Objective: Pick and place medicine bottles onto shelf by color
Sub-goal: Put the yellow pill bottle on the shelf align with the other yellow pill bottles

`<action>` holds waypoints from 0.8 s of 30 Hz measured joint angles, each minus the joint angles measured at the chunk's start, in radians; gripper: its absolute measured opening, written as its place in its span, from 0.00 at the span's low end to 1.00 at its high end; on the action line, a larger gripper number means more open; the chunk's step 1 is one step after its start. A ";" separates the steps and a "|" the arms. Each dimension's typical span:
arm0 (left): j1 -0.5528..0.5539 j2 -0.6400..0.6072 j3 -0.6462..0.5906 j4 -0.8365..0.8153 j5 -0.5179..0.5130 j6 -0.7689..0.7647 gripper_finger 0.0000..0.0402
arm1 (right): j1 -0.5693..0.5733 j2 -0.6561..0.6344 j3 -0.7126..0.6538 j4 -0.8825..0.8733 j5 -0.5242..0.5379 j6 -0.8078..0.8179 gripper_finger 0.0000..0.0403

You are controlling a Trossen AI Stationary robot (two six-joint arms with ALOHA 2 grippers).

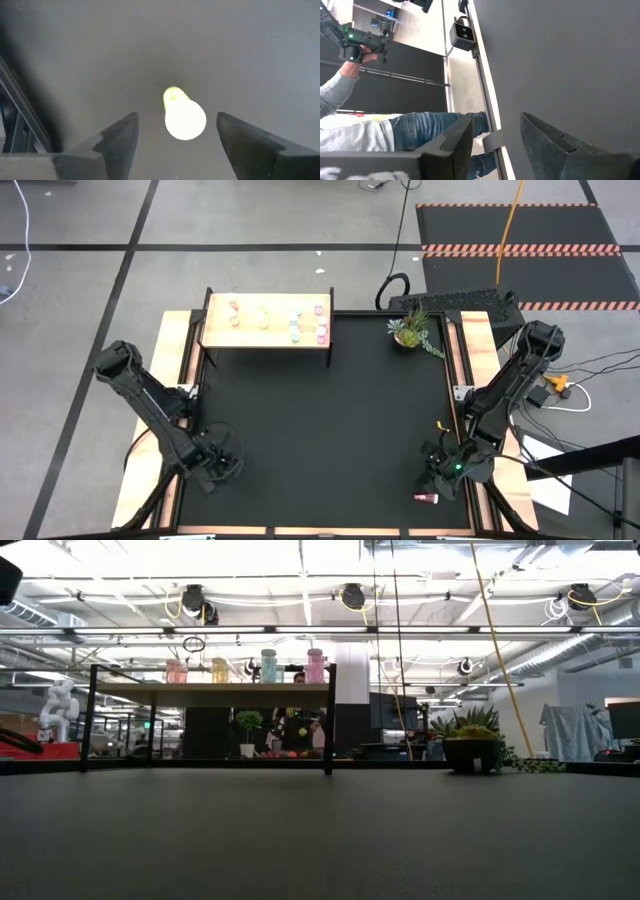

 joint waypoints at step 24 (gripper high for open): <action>0.084 0.000 -0.056 0.093 0.088 0.095 0.32 | 0.000 0.000 0.000 -0.017 0.000 -0.018 0.38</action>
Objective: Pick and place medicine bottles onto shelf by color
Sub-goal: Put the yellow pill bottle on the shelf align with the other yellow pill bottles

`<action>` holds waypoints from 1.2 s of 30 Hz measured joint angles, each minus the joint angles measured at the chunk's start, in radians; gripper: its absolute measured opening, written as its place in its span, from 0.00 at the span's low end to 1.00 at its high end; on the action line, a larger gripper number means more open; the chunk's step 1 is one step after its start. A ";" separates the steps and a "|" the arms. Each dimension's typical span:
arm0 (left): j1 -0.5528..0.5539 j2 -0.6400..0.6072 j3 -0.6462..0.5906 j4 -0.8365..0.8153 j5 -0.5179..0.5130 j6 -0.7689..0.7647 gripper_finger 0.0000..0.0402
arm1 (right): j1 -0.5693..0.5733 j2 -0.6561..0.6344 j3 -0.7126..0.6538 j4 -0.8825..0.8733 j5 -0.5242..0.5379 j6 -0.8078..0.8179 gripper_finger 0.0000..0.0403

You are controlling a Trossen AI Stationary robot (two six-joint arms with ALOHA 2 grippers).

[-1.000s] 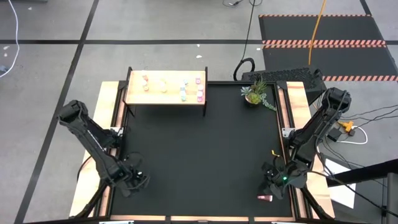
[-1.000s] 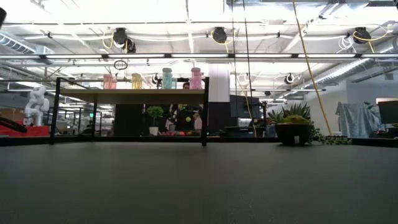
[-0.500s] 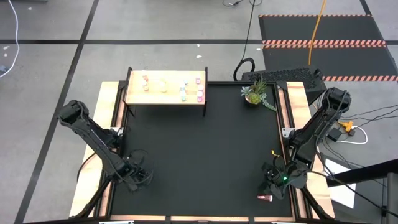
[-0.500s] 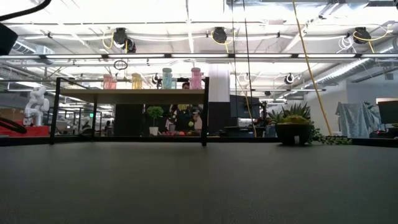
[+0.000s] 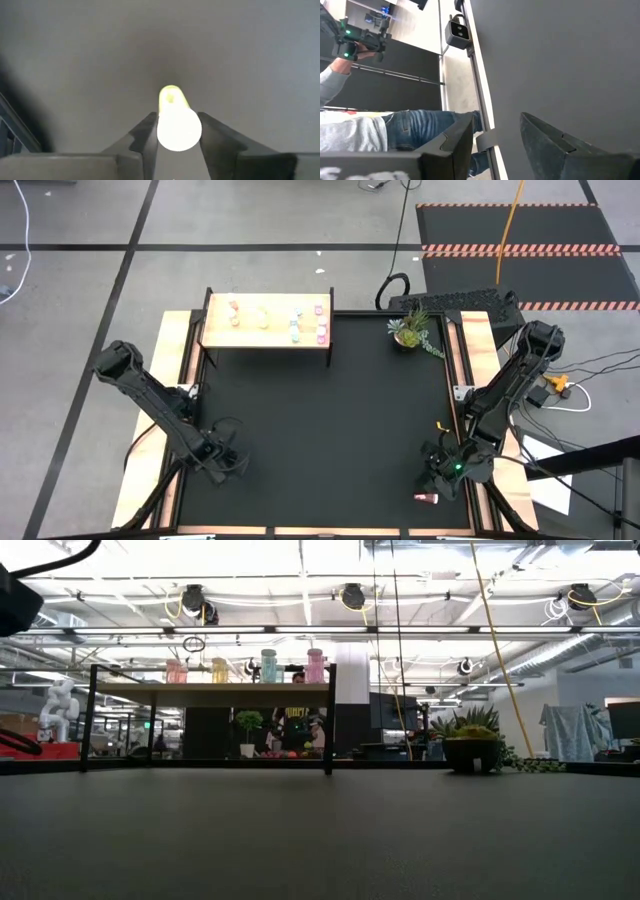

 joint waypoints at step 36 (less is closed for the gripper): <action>0.477 0.000 0.269 -0.243 0.218 0.774 0.31 | -0.154 0.000 0.000 -0.035 -0.085 -0.069 0.38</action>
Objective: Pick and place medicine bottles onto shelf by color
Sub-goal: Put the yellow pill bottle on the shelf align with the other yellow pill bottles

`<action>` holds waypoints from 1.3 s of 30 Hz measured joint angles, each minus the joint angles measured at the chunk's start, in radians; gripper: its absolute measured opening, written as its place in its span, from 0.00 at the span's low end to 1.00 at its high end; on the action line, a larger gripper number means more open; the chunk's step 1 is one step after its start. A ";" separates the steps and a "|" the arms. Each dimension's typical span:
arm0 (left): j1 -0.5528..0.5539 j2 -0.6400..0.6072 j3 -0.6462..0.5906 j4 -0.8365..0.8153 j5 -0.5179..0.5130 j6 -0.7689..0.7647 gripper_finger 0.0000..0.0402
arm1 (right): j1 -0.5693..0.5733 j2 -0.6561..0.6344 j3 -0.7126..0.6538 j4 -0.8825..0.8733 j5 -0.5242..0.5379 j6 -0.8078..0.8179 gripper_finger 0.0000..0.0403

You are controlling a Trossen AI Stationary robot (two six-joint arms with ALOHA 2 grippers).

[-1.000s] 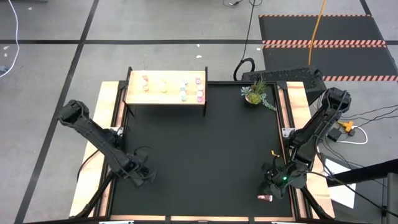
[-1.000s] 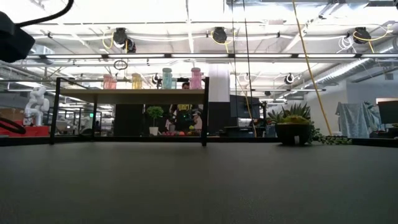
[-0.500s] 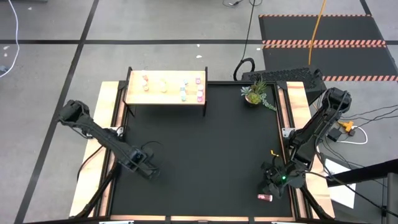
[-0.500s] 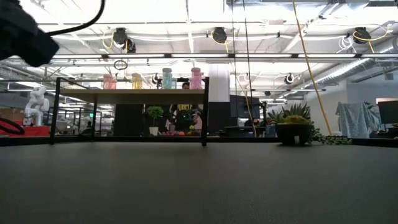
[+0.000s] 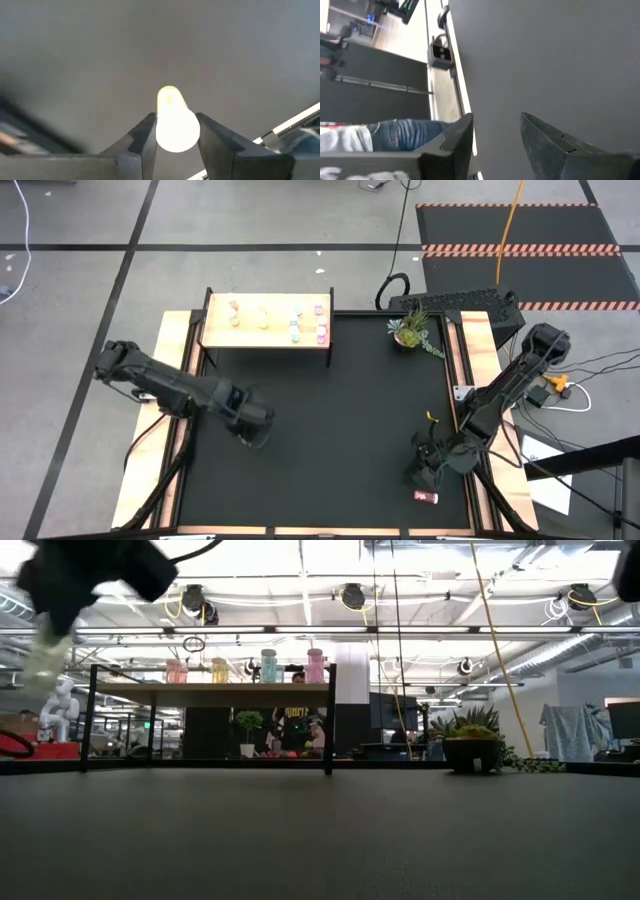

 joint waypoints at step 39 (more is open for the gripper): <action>0.879 0.261 0.615 -0.352 -0.296 0.970 0.32 | -0.318 0.000 0.000 0.009 -0.101 -0.007 0.38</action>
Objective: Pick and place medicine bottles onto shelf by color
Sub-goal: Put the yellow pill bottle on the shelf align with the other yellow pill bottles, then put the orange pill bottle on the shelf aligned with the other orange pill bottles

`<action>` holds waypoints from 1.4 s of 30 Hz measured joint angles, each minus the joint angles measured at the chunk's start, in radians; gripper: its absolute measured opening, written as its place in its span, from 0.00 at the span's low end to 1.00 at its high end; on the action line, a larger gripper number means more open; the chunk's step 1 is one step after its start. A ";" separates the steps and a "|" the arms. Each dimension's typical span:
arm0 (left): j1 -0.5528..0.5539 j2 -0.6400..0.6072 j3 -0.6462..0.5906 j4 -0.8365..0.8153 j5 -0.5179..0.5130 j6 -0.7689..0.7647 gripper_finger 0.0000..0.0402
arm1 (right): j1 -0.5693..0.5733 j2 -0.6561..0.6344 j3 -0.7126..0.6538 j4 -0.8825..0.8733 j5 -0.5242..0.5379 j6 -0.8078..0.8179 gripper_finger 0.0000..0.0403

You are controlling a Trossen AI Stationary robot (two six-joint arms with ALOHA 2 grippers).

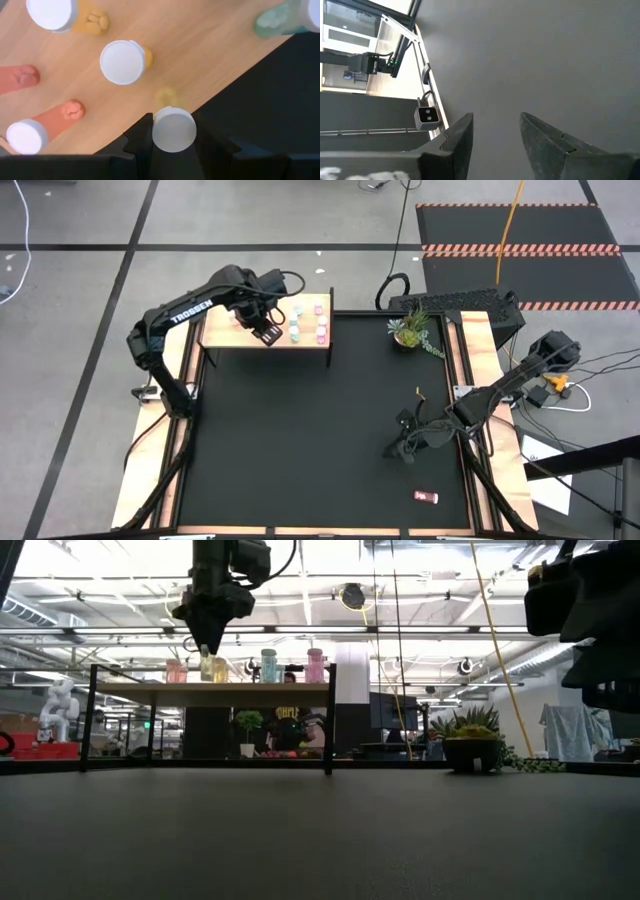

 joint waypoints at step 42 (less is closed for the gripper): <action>-0.115 -0.232 0.000 -0.053 0.075 -0.152 0.78 | 0.028 -0.073 0.007 0.015 -0.009 -0.055 0.38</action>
